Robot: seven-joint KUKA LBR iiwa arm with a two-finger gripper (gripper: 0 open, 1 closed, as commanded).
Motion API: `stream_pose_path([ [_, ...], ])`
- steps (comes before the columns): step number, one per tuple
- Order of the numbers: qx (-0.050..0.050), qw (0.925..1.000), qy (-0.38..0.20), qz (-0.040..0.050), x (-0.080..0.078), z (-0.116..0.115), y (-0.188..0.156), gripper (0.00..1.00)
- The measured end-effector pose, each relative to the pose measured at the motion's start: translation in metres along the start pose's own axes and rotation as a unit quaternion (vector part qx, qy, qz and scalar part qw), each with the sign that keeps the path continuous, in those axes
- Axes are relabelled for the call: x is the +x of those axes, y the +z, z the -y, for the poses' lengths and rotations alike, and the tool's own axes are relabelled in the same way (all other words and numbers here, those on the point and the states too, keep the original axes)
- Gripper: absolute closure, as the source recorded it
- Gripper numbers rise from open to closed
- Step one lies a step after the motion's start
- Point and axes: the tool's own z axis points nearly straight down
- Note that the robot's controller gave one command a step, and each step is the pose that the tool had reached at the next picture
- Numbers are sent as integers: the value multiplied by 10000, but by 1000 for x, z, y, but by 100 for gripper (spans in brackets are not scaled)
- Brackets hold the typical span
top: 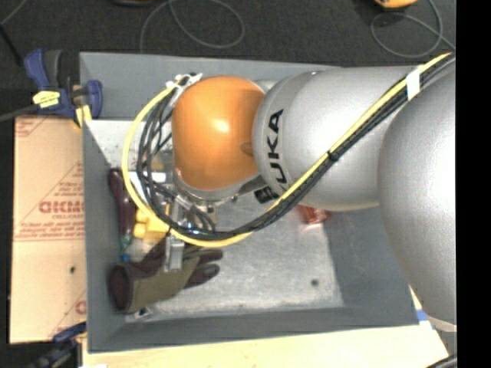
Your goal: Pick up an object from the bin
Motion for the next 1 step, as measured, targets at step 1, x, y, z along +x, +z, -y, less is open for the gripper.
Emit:
stream_pose_path([
  [1, -9, 10000, 21, 38, -2, 1, -5, 0],
])
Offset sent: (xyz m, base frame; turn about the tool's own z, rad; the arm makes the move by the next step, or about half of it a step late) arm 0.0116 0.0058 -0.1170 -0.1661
